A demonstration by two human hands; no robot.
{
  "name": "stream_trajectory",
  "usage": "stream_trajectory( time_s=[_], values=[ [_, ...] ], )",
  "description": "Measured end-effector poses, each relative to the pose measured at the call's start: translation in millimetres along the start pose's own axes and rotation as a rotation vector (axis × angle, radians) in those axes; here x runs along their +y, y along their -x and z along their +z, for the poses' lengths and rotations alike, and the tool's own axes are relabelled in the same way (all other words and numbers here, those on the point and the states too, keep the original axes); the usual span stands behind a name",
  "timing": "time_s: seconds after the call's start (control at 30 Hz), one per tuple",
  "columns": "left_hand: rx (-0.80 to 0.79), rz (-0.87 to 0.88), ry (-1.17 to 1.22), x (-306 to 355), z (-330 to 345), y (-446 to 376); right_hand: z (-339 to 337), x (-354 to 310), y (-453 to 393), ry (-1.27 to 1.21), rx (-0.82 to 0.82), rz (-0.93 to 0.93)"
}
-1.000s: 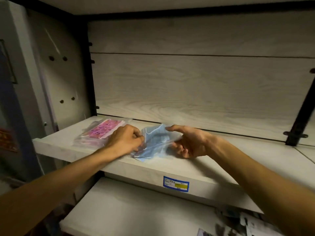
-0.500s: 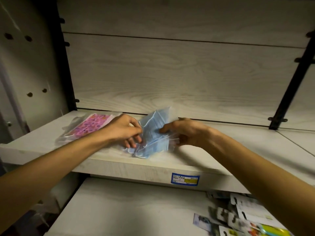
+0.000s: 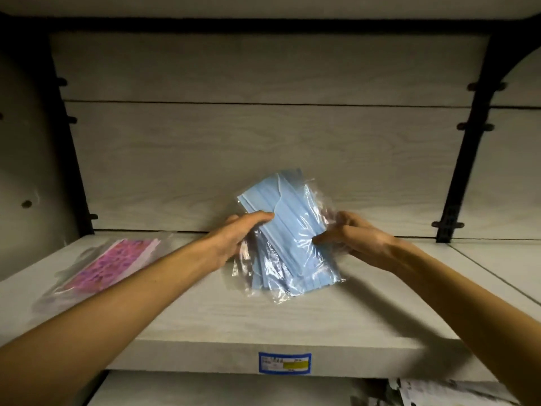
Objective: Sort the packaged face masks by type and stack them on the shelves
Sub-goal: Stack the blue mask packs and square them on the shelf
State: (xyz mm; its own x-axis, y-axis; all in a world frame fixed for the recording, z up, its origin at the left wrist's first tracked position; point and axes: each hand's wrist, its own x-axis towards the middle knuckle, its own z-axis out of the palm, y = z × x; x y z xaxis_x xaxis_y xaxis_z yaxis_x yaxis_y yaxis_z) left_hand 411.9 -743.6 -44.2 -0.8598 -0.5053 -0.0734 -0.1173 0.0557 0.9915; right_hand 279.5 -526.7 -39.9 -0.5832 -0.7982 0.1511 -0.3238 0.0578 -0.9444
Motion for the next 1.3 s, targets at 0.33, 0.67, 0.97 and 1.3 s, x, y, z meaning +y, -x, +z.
stream_trajectory(
  time_s=[0.33,0.67,0.97,1.3],
  values=[
    [0.115,0.117,0.155,-16,39,-39,-16,34,-15,0.048,0.187,0.083],
    [-0.091,-0.019,0.34,-14,27,-25,-10,40,-19,0.071,0.223,-0.085],
    [-0.106,0.036,0.347,-13,26,-23,-24,45,-21,0.216,0.35,0.003],
    [-0.185,0.073,0.294,-17,25,-23,-33,43,-12,0.172,0.479,-0.048]
  ],
)
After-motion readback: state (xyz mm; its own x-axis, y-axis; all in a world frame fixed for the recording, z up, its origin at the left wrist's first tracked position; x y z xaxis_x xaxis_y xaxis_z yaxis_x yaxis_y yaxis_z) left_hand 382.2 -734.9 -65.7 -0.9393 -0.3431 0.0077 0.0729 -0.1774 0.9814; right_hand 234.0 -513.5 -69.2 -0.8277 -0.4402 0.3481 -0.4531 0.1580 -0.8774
